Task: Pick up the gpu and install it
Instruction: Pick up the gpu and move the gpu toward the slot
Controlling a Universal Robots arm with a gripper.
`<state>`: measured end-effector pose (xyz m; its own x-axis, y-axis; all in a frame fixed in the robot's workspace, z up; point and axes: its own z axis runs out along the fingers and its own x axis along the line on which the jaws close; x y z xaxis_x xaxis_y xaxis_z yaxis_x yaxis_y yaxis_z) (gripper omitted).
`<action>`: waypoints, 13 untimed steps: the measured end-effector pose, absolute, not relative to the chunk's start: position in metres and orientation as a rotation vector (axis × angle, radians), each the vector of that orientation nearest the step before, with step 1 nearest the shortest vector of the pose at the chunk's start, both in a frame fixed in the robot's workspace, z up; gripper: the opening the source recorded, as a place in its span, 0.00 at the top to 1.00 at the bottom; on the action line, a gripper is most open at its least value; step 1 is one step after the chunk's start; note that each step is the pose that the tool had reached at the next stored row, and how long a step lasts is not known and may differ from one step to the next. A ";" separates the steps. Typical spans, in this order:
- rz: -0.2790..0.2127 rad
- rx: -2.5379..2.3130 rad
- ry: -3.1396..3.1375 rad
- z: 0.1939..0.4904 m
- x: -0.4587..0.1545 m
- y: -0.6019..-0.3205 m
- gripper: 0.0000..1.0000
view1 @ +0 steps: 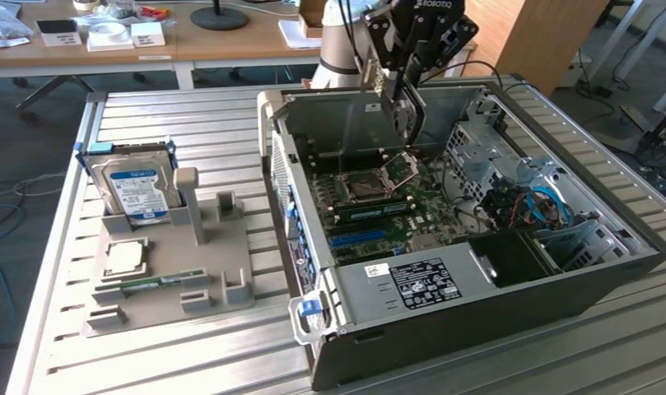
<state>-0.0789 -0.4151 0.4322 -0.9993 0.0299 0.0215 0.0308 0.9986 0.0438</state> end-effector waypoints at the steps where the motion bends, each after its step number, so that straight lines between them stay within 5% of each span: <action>1: -0.069 -0.047 -3.120 0.432 -0.078 -0.415 0.73; 13: -0.069 -0.047 -3.120 0.432 -0.069 -0.415 0.73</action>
<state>-0.0694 -0.4147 0.4322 -0.9993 0.0297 0.0215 0.0306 0.9986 0.0437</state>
